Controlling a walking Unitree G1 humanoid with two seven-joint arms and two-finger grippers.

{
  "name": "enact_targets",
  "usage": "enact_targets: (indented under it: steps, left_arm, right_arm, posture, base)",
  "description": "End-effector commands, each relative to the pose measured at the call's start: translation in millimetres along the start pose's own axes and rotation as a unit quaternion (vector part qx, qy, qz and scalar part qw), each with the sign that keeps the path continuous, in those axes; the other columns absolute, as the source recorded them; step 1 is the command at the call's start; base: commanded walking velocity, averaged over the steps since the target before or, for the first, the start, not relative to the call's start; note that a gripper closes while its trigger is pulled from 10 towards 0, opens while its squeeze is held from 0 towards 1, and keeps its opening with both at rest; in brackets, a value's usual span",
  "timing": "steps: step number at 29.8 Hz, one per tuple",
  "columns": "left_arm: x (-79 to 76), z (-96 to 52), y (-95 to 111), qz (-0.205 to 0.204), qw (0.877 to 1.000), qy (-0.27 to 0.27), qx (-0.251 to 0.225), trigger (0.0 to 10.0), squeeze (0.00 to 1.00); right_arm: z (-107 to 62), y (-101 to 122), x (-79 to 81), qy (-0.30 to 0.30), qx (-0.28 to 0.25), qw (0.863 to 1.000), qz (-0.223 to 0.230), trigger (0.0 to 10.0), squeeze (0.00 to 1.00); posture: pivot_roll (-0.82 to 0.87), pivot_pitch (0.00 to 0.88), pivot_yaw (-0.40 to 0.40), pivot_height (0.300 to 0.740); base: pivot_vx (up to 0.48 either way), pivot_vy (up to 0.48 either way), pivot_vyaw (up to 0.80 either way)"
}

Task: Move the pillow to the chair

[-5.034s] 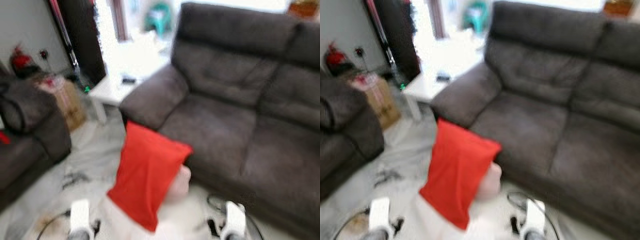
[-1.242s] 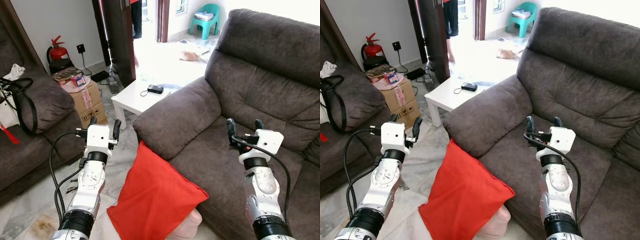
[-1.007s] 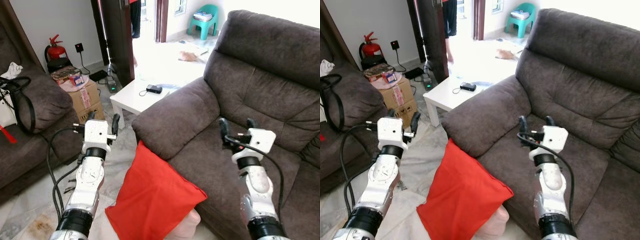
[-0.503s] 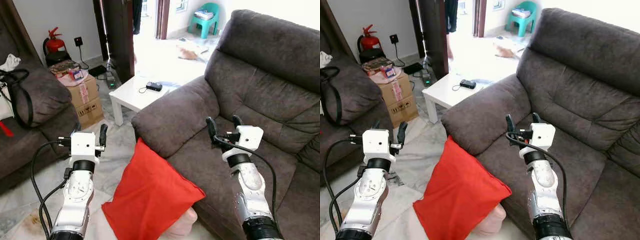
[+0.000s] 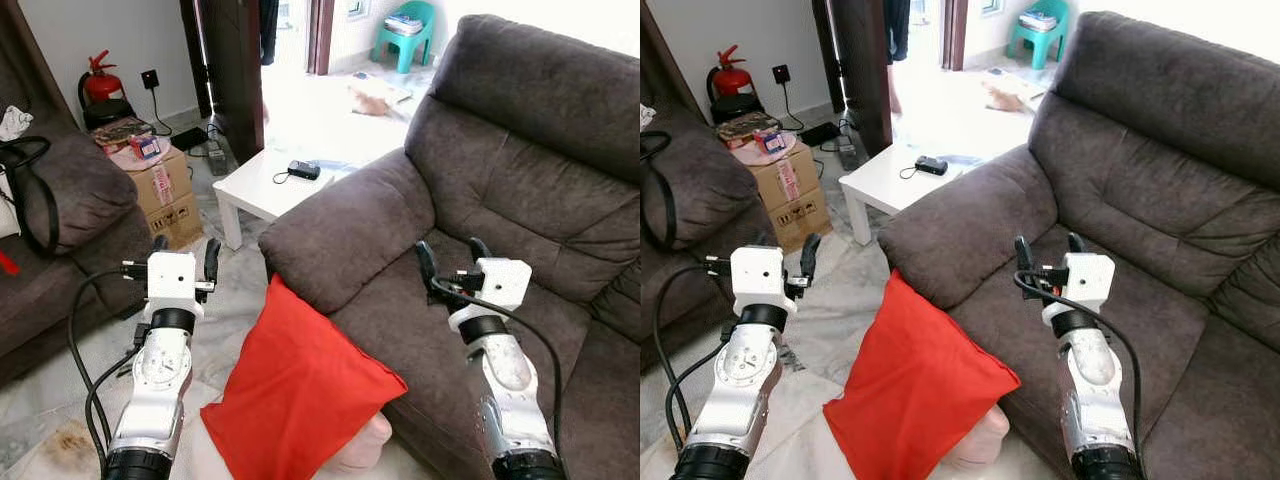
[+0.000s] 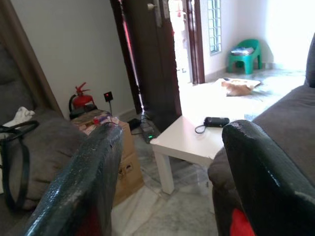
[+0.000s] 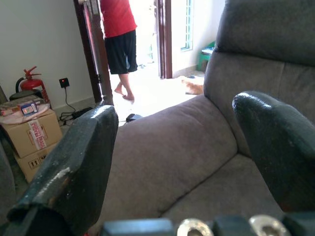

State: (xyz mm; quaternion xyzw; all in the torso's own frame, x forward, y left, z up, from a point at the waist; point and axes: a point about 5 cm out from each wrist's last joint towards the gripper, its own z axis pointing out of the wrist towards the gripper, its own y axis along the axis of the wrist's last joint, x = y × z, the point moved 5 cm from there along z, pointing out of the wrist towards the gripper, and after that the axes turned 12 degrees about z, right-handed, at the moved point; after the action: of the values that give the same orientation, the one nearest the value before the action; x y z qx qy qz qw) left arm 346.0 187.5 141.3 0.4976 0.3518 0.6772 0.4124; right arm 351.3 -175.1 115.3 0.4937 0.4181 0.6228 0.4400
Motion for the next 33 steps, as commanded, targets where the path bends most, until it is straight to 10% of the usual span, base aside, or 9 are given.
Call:
enact_targets:
  steps: [1,33]
  left_arm:
    - [-3.9,-1.0,4.2,-0.004,1.000,-0.007,-0.003,10.0,0.00]
    - [-5.0,-3.4,6.1,-0.012,1.000,-0.005,0.001,10.0,0.00]
  right_arm:
    - [0.6,4.8,2.0,0.003,-0.005,1.000,-0.004,10.0,0.00]
    - [0.9,2.7,9.4,0.020,0.018,1.000,0.002,10.0,0.00]
  posture:
    - [0.00,0.073,-0.060,0.740]
    - [0.00,0.066,-0.074,0.694]
  base:
    - [0.000,0.000,0.00]
    - [0.000,0.000,0.00]
